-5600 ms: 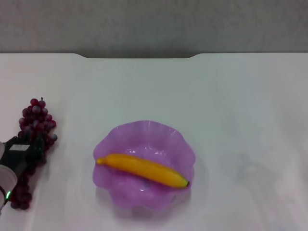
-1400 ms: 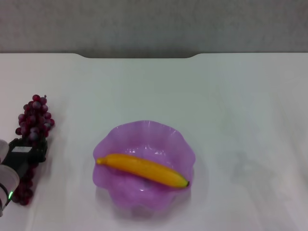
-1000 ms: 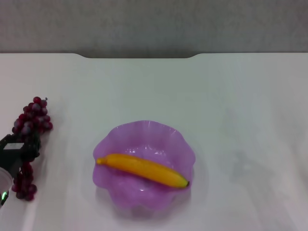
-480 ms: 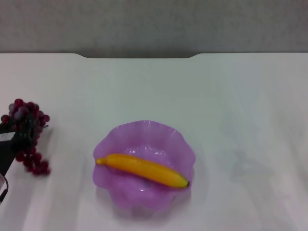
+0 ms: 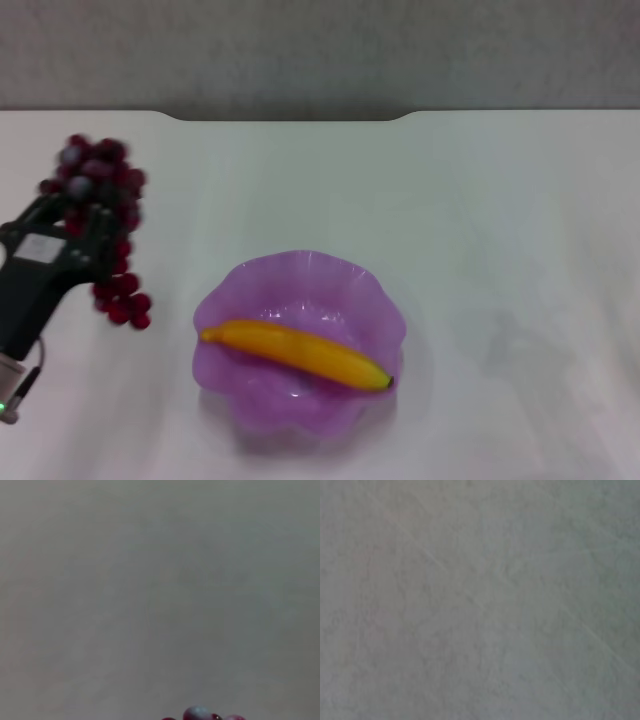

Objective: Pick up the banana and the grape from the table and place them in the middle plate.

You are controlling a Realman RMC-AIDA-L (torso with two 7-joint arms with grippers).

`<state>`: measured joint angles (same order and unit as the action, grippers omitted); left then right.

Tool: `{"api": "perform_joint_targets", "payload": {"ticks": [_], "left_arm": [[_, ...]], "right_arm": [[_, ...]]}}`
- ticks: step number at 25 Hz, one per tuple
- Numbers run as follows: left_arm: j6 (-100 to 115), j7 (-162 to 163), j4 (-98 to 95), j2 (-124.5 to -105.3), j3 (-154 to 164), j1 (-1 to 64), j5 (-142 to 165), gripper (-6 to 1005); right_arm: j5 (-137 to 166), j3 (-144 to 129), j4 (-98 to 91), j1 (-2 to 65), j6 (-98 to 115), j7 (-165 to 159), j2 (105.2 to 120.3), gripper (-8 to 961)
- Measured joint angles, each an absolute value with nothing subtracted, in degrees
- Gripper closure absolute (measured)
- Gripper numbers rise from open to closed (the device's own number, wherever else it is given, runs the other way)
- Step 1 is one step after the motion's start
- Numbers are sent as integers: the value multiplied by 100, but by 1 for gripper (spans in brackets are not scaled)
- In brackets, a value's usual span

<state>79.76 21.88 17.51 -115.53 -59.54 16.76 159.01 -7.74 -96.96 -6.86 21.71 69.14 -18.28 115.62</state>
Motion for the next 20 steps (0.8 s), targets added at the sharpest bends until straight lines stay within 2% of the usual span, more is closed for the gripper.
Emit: {"api": "perform_joint_targets", "payload": {"ticks": [4, 9, 12, 20], "left_arm": [[8495, 2145, 1773, -11532, -5883, 1761, 16401, 653], [8688, 1850, 1697, -11508, -4947, 2195, 16452, 658], [8547, 1644, 1423, -11602, -4326, 2594, 16455, 660], [7522, 1610, 1432, -11689, -3825, 2946, 16459, 662]], "right_arm": [[-773, -9743, -687, 2197, 6848, -1828, 11561, 953], [-773, -9808, -693, 2212, 6829, -1828, 11558, 953], [-773, -9809, -694, 2219, 6828, -1828, 11557, 953], [-773, -9809, -705, 2235, 6809, -1828, 11557, 953]]}}
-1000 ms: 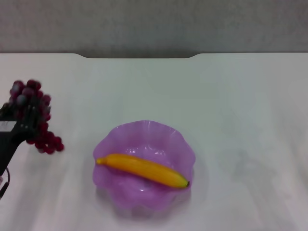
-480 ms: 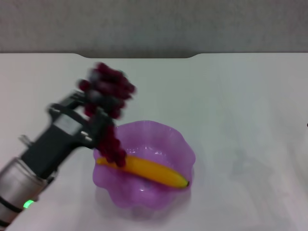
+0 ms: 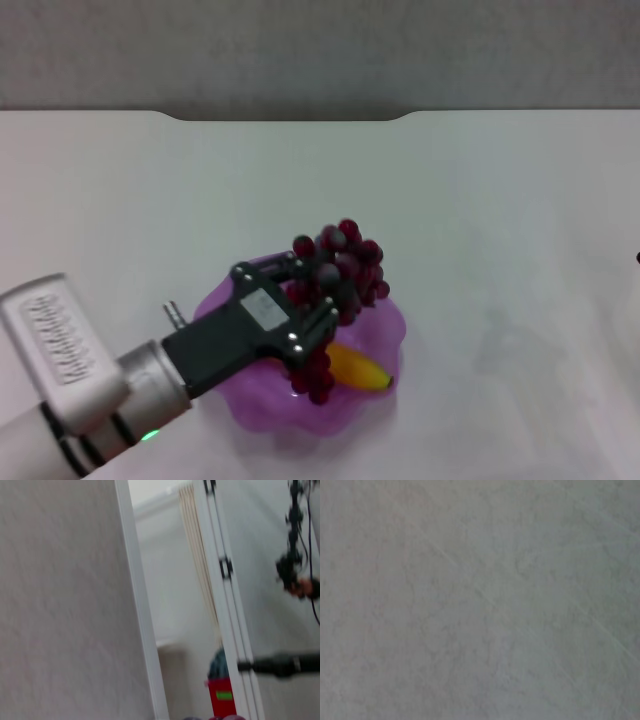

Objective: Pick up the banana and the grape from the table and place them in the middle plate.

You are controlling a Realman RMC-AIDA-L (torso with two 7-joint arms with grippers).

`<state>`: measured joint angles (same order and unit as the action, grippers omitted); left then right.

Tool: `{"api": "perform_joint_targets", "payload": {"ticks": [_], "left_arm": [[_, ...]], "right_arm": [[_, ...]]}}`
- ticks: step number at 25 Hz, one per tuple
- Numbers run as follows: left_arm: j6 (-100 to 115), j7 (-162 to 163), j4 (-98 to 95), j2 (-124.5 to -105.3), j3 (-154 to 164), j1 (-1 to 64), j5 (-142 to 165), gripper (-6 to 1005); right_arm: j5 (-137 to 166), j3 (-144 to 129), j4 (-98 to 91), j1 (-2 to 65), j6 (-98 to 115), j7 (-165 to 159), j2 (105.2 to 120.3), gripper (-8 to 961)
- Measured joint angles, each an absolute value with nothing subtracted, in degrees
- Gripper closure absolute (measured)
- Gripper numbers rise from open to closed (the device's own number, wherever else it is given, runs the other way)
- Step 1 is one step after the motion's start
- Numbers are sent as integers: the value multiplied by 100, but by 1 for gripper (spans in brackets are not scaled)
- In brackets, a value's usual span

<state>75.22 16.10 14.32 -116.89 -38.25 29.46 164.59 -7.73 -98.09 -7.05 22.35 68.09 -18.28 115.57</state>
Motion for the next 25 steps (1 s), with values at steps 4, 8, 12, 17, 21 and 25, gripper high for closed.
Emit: {"api": "perform_joint_targets", "payload": {"ticks": [4, 8, 12, 17, 21, 25], "left_arm": [[6607, 1512, 1626, -11715, -3732, 3042, 16462, 664], [5882, 1249, 1813, -11720, -3721, 3033, 16462, 666], [5303, 1110, 2009, -11722, -3695, 3026, 16462, 667], [4711, 1186, 2164, -11706, -3766, 3031, 16460, 667], [4528, 1215, 2298, -11693, -3910, 2994, 16457, 665], [4514, 1173, 2480, -11681, -4151, 2838, 16454, 642]], "right_arm": [[-774, -9813, -705, 2276, 6806, -1828, 11557, 953], [-773, -9818, -704, 2278, 6780, -1828, 11557, 953], [-773, -9817, -703, 2283, 6746, -1828, 11557, 953], [-774, -9817, -703, 2285, 6732, -1828, 11558, 953], [-774, -9817, -703, 2285, 6666, -1828, 11557, 953], [-773, -9817, -703, 2285, 6596, -1828, 11557, 953]]}}
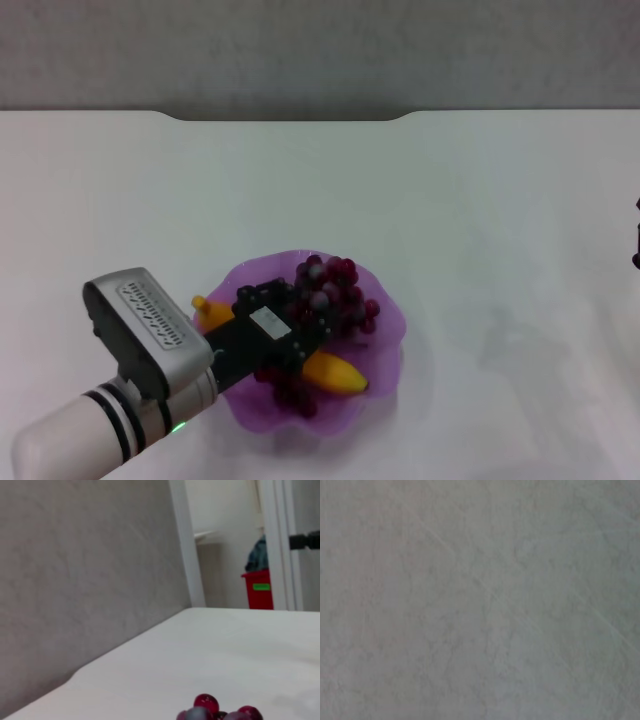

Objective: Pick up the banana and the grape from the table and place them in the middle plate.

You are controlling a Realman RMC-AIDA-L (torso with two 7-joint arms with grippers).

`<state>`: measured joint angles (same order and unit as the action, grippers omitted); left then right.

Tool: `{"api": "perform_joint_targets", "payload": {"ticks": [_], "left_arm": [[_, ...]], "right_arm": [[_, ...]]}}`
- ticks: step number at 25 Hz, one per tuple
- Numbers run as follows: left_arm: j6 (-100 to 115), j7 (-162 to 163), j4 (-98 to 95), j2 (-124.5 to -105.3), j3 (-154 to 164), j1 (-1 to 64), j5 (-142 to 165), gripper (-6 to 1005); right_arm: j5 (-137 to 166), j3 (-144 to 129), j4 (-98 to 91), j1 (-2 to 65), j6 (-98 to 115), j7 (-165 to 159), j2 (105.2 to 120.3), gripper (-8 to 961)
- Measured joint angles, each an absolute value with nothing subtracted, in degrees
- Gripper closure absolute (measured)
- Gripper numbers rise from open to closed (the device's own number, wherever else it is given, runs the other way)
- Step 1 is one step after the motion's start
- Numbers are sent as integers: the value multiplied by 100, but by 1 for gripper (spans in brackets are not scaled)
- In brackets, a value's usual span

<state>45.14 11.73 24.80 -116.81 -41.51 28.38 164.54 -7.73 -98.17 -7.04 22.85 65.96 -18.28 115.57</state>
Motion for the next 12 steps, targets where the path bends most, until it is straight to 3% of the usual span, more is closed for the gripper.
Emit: {"api": "perform_joint_targets", "payload": {"ticks": [9, 12], "left_arm": [[4623, 936, 2672, -11666, -4371, 2593, 16453, 448], [4697, 813, 2789, -11655, -4452, 2462, 16453, 333]], "right_arm": [[-774, -9817, -703, 2269, 6591, -1828, 11558, 953], [-773, -9817, -703, 2262, 6591, -1828, 11557, 953]]}}
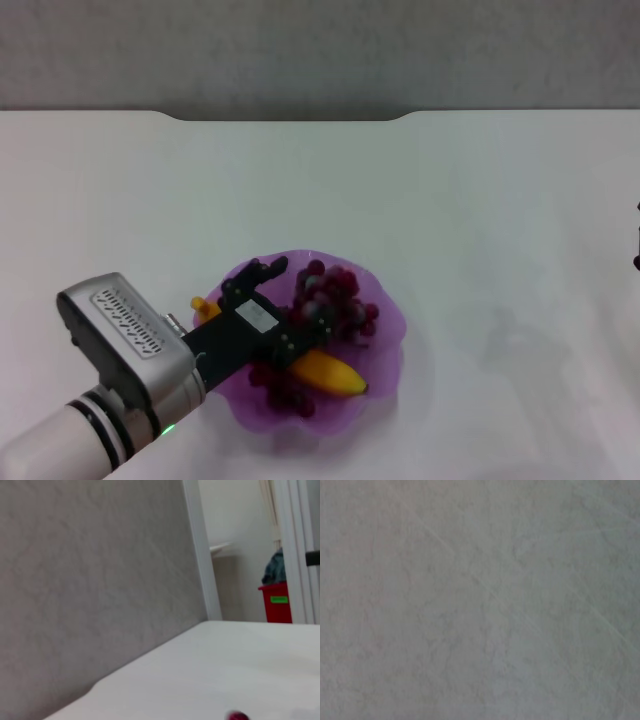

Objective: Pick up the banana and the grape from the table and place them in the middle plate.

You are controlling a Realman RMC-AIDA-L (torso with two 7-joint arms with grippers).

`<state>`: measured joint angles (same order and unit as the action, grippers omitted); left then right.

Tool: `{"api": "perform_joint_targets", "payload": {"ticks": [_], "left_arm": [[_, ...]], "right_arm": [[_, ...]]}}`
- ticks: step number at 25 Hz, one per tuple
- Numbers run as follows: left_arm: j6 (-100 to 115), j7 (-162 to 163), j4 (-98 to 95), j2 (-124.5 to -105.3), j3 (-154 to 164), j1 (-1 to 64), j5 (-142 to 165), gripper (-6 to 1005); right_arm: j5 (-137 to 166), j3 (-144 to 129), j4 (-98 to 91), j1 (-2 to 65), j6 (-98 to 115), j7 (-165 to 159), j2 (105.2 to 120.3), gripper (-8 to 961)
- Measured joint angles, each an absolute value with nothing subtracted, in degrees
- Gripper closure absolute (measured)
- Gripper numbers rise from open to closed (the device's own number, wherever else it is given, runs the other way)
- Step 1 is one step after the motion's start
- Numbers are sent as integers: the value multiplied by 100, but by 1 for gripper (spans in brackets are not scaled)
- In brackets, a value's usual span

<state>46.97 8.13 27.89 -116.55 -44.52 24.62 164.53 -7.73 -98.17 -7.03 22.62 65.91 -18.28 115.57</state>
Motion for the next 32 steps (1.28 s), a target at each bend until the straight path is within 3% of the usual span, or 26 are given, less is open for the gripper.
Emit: {"api": "perform_joint_targets", "payload": {"ticks": [3, 8, 21, 32], "left_arm": [[5017, 726, 2873, -11635, -4536, 2272, 16453, 219], [6109, 273, 2892, -11642, -4952, 1782, 16453, 120], [7331, 391, 2708, -11687, -5704, 1261, 15533, 253], [7240, 1354, 1331, -11703, -5724, 1875, 14357, 671]], "right_arm": [[-774, -9817, -703, 2254, 6591, -1828, 11558, 953], [-773, -9817, -703, 2251, 6591, -1828, 11558, 953], [-773, -9817, -709, 2284, 6535, -1828, 11558, 953], [-773, -9880, -769, 2299, 6366, -1828, 11558, 953]]}}
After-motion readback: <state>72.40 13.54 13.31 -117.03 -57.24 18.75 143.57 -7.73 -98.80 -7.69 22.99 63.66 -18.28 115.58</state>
